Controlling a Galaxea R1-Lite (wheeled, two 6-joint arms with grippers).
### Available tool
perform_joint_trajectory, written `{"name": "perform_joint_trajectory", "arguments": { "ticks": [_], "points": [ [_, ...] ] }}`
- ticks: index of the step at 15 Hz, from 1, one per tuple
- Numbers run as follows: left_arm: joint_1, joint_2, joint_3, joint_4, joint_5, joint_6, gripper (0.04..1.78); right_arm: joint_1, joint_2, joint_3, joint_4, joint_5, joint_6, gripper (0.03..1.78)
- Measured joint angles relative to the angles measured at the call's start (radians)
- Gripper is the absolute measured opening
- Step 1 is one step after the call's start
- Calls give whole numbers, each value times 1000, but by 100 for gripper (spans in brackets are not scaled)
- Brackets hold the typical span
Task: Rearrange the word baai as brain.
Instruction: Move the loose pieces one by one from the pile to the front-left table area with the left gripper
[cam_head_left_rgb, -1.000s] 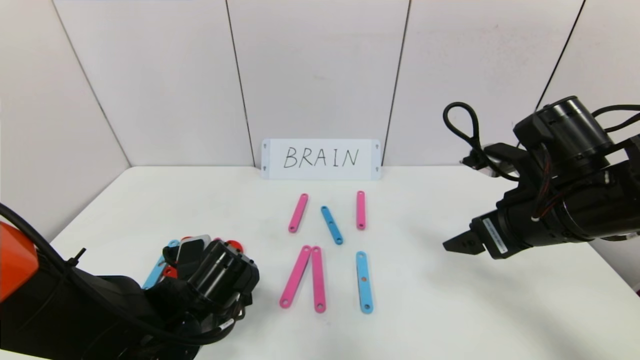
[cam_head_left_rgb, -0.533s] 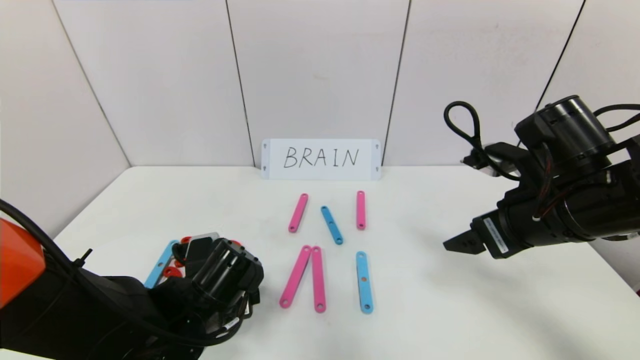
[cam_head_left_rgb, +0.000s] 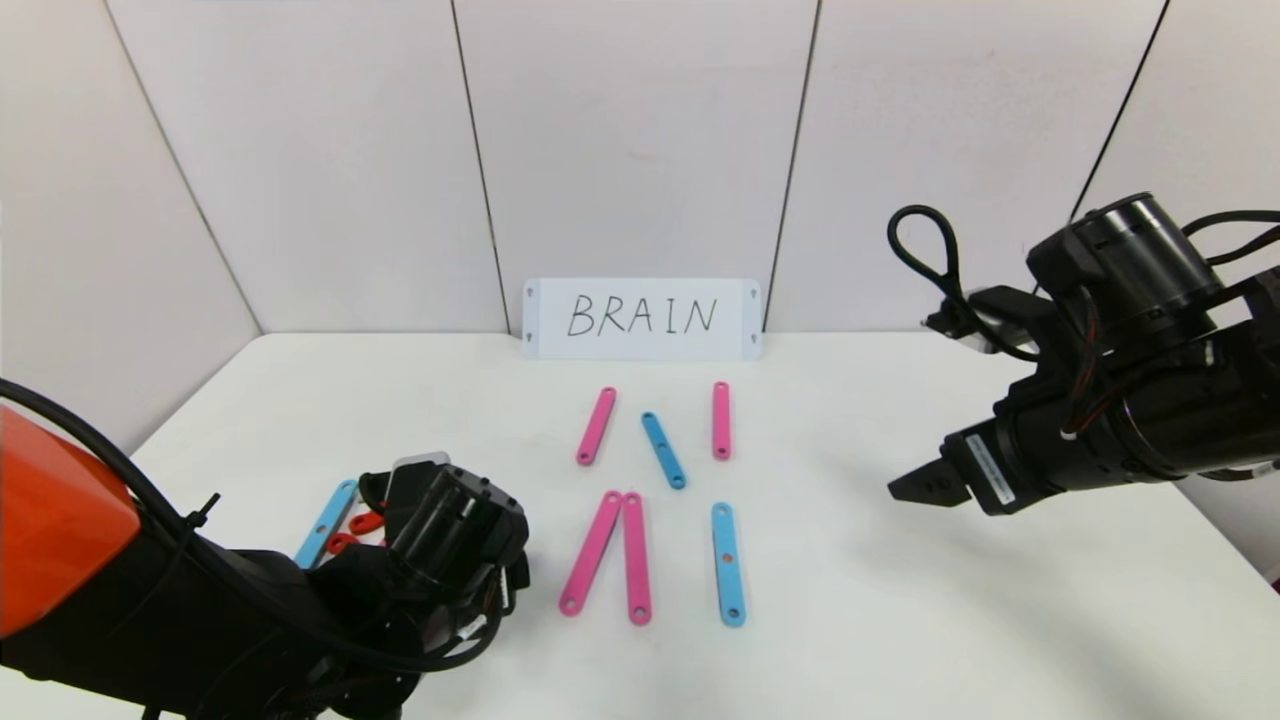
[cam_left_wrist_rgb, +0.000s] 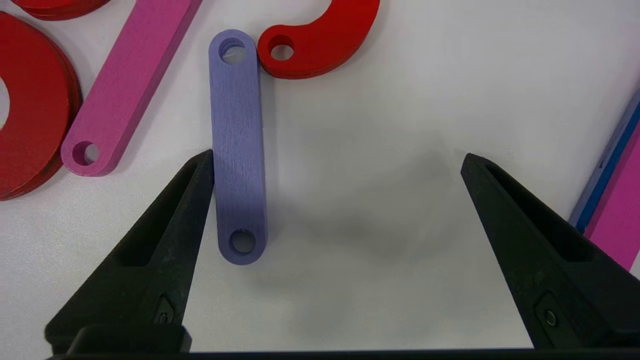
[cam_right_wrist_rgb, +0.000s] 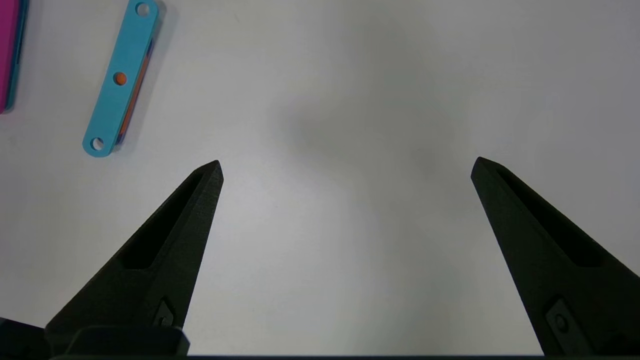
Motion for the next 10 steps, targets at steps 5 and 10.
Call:
{"name": "perform_joint_trajectory", "arguments": {
  "ticks": [5,10],
  "points": [
    [3,-11,4,5,-3,1,170,1,9,0,0,0,0,174],
    [0,-46,-1,12,-5,2,170,3,13,1,2,0,-1,174]
  ]
}}
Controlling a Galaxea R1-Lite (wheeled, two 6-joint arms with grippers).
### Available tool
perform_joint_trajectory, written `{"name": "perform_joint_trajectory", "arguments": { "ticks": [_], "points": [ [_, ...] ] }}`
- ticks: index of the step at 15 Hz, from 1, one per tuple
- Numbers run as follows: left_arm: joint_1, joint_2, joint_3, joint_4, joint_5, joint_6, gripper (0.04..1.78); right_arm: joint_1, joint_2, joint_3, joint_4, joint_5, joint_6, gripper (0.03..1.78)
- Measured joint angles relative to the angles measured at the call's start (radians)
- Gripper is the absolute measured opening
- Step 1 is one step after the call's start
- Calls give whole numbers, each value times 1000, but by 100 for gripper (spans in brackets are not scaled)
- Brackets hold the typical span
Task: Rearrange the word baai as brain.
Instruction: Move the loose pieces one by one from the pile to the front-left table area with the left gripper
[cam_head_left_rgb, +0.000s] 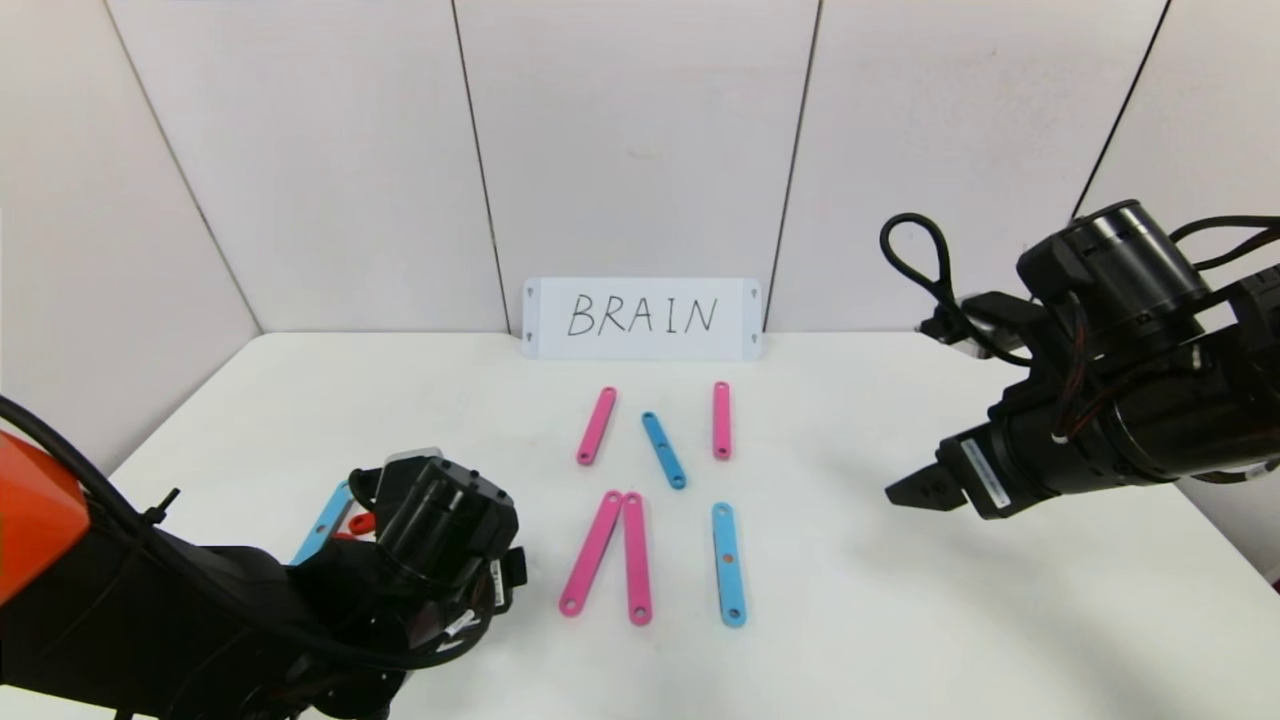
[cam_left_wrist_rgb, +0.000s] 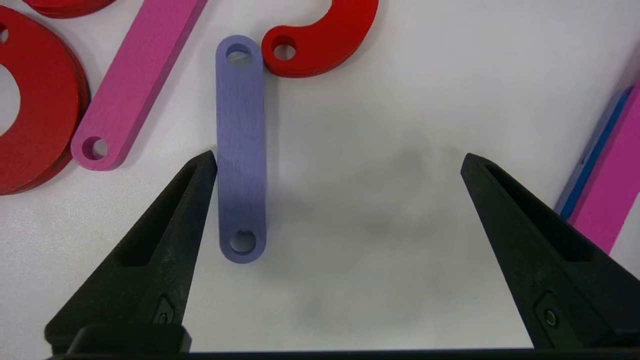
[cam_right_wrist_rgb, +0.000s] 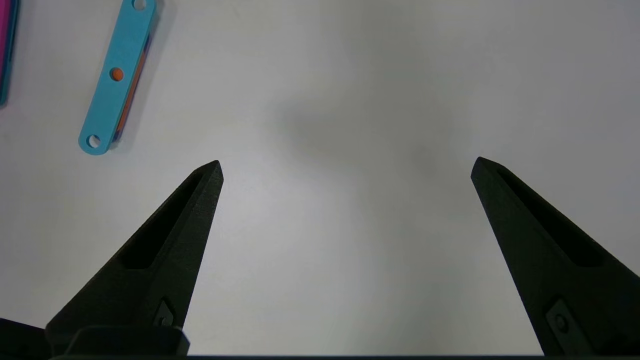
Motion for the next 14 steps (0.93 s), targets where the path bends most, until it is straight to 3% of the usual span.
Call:
{"name": "perform_joint_trajectory", "arguments": {
  "ticks": [8,12,14],
  "points": [
    [9,-17,3,-10,5,22,170,1,1,0,1,-2,0,174],
    [104,-22,0,-13,0,63,170,2,3,0,0,-2,0,174],
    [151,-24,0,-39,-47,94,170,4,4,0,0,-1,0,174]
  ]
}}
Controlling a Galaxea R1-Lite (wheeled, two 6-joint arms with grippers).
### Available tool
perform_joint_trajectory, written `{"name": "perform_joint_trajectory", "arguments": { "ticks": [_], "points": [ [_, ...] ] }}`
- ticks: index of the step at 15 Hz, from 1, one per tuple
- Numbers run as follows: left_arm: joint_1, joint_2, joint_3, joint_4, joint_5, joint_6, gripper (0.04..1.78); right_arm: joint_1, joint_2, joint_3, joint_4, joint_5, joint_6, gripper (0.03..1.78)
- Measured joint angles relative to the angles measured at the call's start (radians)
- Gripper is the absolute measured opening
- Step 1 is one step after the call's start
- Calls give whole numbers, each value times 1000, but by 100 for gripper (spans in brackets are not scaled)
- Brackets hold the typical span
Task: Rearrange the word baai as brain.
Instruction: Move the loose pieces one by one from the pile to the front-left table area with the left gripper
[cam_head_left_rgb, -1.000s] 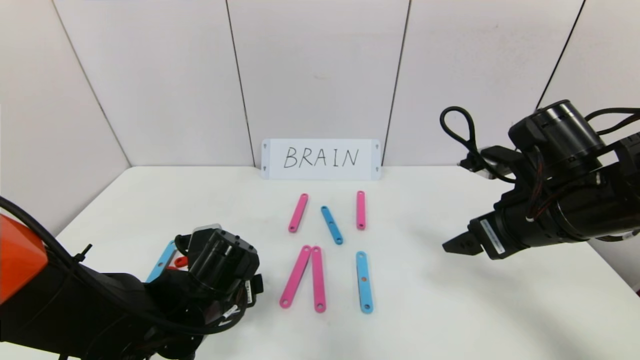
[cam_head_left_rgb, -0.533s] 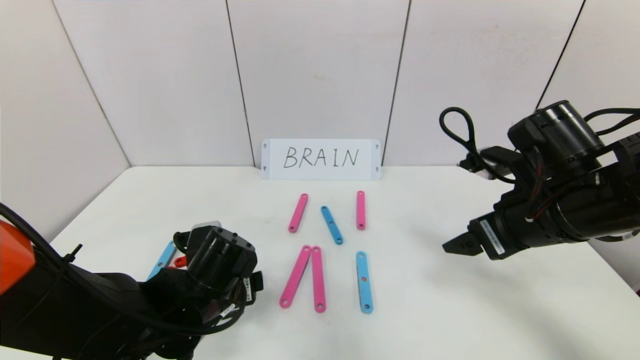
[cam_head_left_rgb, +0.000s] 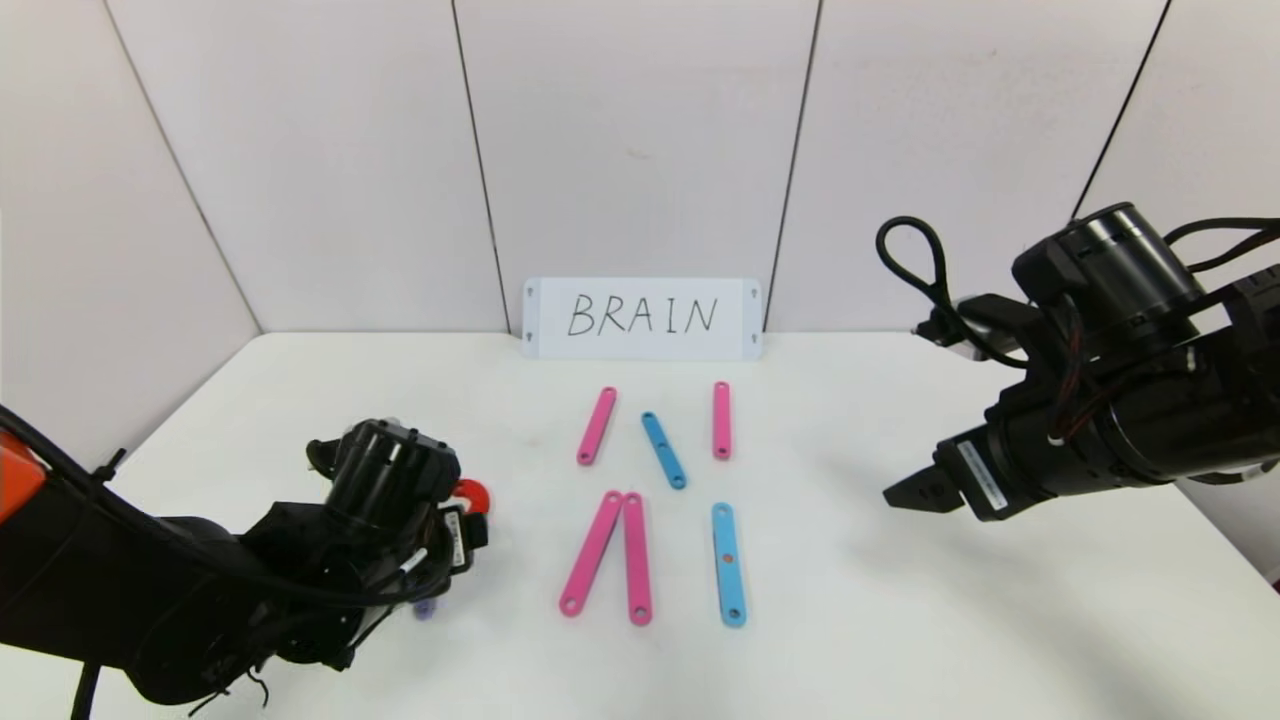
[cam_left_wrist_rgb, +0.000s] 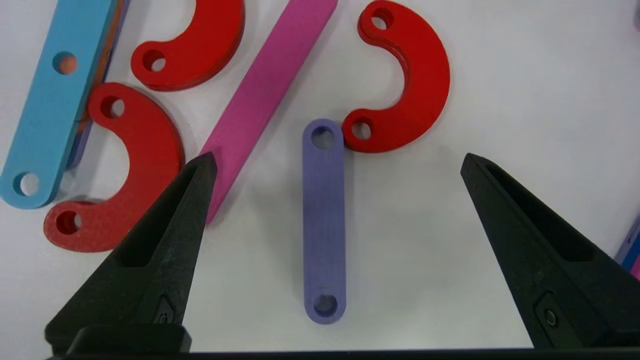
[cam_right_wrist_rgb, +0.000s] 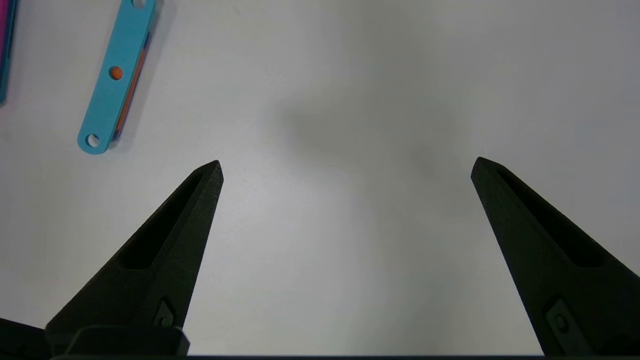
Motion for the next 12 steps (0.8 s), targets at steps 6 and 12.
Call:
{"name": "perform_joint_trajectory", "arguments": {
  "ticks": [6,12],
  "points": [
    [91,4,4,-31,-111,53,170,4,4,1,-1,0,0,174],
    [95,15,16,-37,-148,66,170,4,5,1,0,1,0,174]
  ]
}}
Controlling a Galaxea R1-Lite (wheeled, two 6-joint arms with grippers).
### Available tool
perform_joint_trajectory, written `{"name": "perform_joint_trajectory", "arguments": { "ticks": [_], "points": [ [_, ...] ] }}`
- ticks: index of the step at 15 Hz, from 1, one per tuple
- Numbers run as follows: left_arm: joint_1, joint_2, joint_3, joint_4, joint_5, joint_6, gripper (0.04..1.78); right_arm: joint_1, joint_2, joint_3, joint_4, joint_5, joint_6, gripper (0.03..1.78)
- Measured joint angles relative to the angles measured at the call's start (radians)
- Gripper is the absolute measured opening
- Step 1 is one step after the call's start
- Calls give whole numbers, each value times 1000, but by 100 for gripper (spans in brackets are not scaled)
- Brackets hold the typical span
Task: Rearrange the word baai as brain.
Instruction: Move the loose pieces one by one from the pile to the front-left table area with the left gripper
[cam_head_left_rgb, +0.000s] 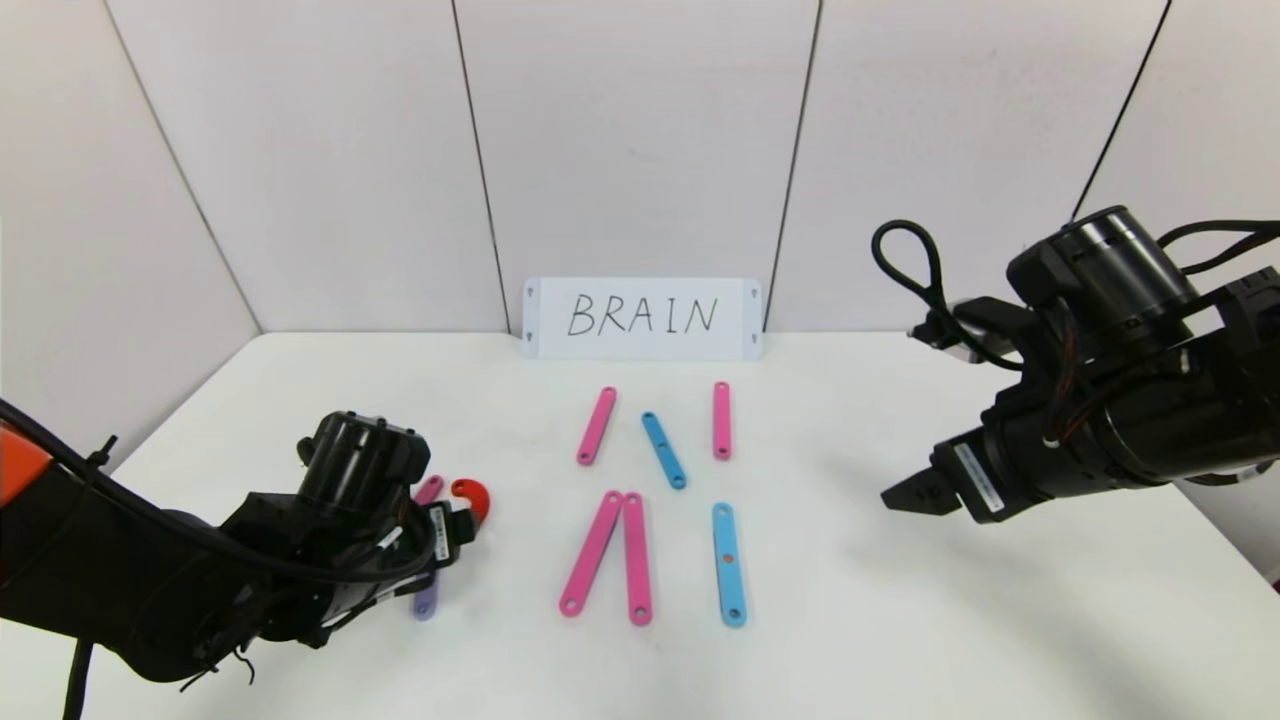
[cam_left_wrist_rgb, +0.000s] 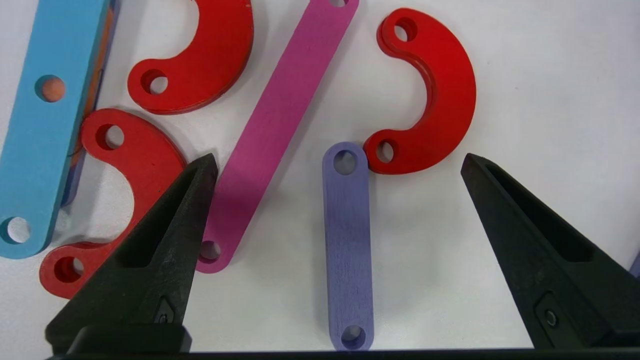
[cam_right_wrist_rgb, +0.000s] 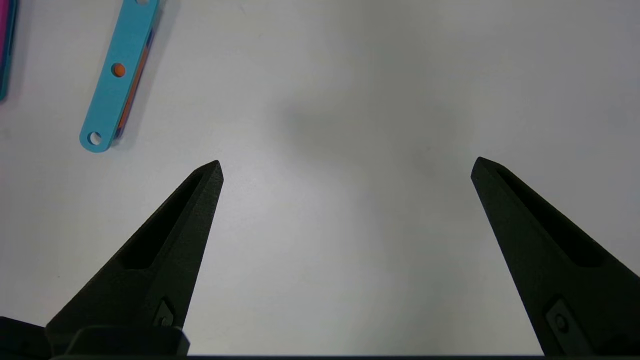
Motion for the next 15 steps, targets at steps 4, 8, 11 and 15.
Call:
{"name": "perform_joint_trajectory", "arguments": {
  "ticks": [4,8,11,15],
  "points": [
    [0,9,32,-78,-28,33,170,0,0,0,0,-1,0,174],
    [-2,17,54,-121,-30,44,170,0,1,0,0,-1,0,174],
    [-4,17,60,-123,-30,45,170,0,1,0,0,0,0,174],
    [-19,20,67,-127,-29,45,170,0,1,0,-1,-1,0,174]
  ]
}}
